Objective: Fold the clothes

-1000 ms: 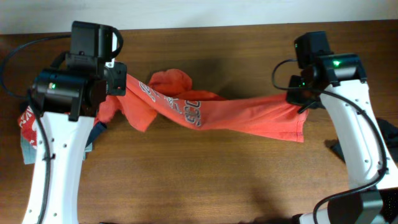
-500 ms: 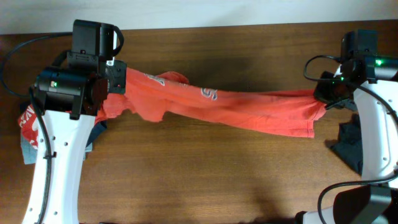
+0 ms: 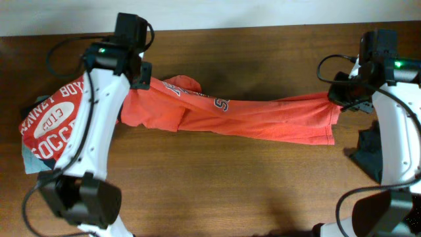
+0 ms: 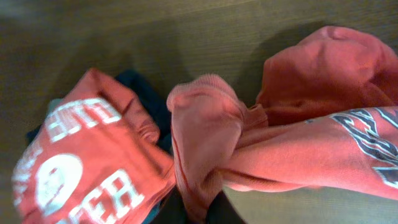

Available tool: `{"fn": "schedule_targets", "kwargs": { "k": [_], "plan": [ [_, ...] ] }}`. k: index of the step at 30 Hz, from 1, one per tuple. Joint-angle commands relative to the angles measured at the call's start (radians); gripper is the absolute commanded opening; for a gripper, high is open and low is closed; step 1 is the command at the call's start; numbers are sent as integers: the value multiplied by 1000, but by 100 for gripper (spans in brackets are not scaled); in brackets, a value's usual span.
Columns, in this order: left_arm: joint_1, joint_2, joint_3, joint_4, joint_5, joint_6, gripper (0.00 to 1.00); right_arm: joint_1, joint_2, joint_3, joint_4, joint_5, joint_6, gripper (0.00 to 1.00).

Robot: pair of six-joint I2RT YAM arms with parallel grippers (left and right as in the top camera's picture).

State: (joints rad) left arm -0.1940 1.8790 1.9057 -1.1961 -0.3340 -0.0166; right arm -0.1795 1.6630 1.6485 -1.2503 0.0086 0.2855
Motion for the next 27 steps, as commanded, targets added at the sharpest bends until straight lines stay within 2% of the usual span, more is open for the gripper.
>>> {"fn": "schedule_targets", "kwargs": {
  "k": [1,3,5,6,10,12,14,18,21,24,27],
  "plan": [
    [7,74,4,41,-22,9,27,4,64,17,36,2,-1,13],
    [7,85,4,44,-21,9,40,4,95,17,71,2,-1,13],
    [7,86,4,33,-12,9,51,2,116,17,102,3,-1,19],
    [6,82,5,22,6,9,58,2,126,17,114,3,-1,29],
    [7,81,5,-55,87,9,65,2,140,17,158,3,-1,62],
    [7,81,5,-99,145,9,65,2,140,17,163,2,-1,69],
    [5,83,-2,-149,255,10,54,2,140,17,154,2,-1,71],
    [-17,83,-63,-130,271,63,53,2,140,17,128,2,-1,72],
    [-63,83,-186,-20,270,134,47,2,140,17,113,2,-1,73],
    [-108,83,-312,111,260,193,46,2,140,17,107,2,-1,73],
    [-151,83,-423,236,175,206,45,2,140,17,105,3,-1,74]
  ]
}}
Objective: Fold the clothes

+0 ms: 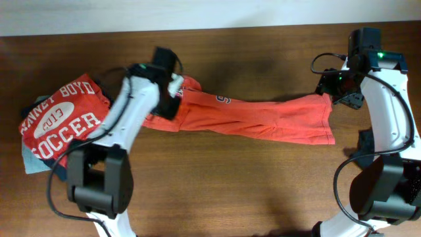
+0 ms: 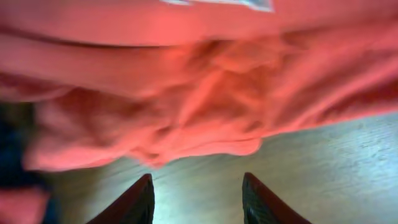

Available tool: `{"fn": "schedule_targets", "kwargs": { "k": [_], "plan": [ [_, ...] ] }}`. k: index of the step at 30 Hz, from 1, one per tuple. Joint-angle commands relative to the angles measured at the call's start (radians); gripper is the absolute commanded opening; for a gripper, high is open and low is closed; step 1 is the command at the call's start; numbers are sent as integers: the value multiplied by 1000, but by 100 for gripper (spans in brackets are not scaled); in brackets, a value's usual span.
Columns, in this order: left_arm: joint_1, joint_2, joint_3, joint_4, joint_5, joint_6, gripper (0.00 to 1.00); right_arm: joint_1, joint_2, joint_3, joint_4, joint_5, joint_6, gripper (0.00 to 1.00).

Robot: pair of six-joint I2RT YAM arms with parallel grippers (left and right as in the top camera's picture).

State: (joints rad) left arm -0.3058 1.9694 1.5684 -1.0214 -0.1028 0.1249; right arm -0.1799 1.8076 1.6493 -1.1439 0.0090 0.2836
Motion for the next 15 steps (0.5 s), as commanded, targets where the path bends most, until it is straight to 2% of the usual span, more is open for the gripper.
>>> {"fn": "schedule_targets", "kwargs": {
  "k": [1,7,12,15],
  "plan": [
    [-50,-7,-109,91,-83,64,45,3,-5,16,-2,2,1,76],
    [-64,-5,-188,202,-130,66,45,3,-5,16,-6,2,1,76],
    [-65,-4,-254,290,-123,105,46,3,-5,16,-8,2,1,76],
    [-69,-4,-274,288,-94,109,46,3,-5,16,-8,2,1,76]
  ]
}}
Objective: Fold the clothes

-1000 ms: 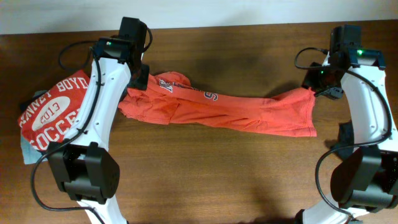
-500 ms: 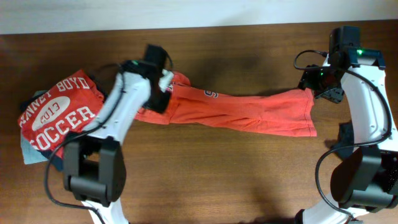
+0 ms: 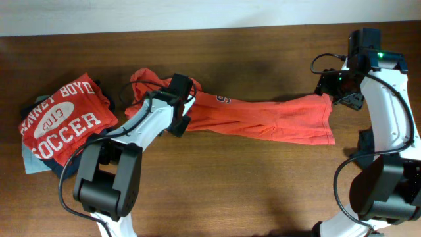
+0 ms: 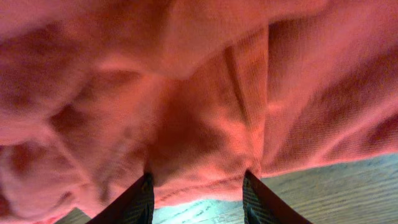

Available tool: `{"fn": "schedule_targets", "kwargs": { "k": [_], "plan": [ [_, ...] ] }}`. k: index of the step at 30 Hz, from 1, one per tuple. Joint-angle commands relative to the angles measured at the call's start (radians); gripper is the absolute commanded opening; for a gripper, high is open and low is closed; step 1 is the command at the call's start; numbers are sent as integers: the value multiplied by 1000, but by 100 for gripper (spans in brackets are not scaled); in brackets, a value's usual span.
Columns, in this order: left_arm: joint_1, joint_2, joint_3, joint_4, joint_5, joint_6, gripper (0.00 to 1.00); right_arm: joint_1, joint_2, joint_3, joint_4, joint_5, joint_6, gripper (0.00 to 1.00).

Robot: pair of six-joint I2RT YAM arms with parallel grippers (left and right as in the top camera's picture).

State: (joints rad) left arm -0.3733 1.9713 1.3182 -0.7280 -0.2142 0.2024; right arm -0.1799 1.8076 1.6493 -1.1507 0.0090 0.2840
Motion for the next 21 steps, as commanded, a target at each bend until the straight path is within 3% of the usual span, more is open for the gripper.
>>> {"fn": "schedule_targets", "kwargs": {
  "k": [1,18,21],
  "plan": [
    [-5,-6,-23,-12,18,32,46,3,-5,16,-2,2,0,76],
    [-48,24,-26,-7,0,62,50,3,-5,16,-6,2,0,76],
    [-51,34,-26,8,-20,61,40,3,-5,16,-6,2,0,76]
  ]
}}
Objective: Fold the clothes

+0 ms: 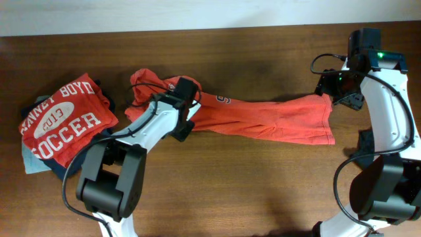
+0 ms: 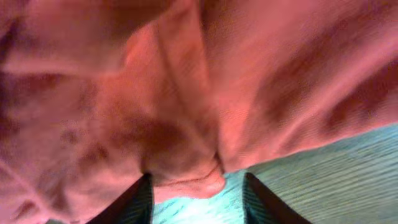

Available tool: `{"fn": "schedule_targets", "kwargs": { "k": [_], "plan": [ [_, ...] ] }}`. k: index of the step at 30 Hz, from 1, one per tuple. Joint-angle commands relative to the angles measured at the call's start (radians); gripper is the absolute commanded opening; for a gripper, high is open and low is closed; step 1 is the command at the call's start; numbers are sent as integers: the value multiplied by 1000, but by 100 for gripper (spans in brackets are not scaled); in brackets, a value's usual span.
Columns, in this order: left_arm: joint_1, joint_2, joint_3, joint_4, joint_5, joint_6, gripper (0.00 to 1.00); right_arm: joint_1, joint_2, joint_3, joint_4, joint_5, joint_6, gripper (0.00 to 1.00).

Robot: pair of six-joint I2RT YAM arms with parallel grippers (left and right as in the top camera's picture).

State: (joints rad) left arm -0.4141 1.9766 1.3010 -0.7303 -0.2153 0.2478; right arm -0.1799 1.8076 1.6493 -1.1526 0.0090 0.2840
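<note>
An orange-red shirt (image 1: 263,122) lies stretched in a long band across the wooden table. Its left end is bunched up at the back left. My left gripper (image 1: 182,129) sits at the shirt's near edge, left of the middle. In the left wrist view the left gripper (image 2: 198,199) is open, and a fold of the shirt's edge (image 2: 199,177) hangs between its dark fingers (image 2: 134,202), just over the wood. My right gripper (image 1: 329,94) is shut on the shirt's far right corner, which is drawn up to it.
A pile of folded clothes (image 1: 62,125), topped by a red shirt with white soccer lettering, lies at the table's left edge. The table (image 1: 230,191) is dark wood; a black object (image 1: 368,151) stands beside the right arm.
My left gripper has moved a little to the right along the shirt's near edge and is still open, now with a fold of the edge between its fingers. The right arm has not moved.
First both grippers held the shirt stretched, the left one shut on its left end beside the pile. Then the left gripper had let go and stood open at the shirt's near edge. It later stood farther right, now on a fold. The right gripper has kept its corner.
</note>
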Motion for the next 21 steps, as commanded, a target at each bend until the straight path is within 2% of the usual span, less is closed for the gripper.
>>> {"fn": "schedule_targets", "kwargs": {
  "k": [1,5,7,10,21],
  "plan": [
    [-10,31,-9,13,-19,16,34,3,-5,16,-5,2,0,76],
    [-10,32,-8,12,-76,15,8,3,-5,16,-9,2,0,77],
    [-10,32,-1,5,-135,5,1,3,-5,16,-10,2,0,76],
    [-10,29,36,-35,-190,-15,1,3,-5,16,-10,2,0,76],
    [-9,-55,336,-310,-195,-26,1,3,-5,16,-20,6,0,76]
  ]
}}
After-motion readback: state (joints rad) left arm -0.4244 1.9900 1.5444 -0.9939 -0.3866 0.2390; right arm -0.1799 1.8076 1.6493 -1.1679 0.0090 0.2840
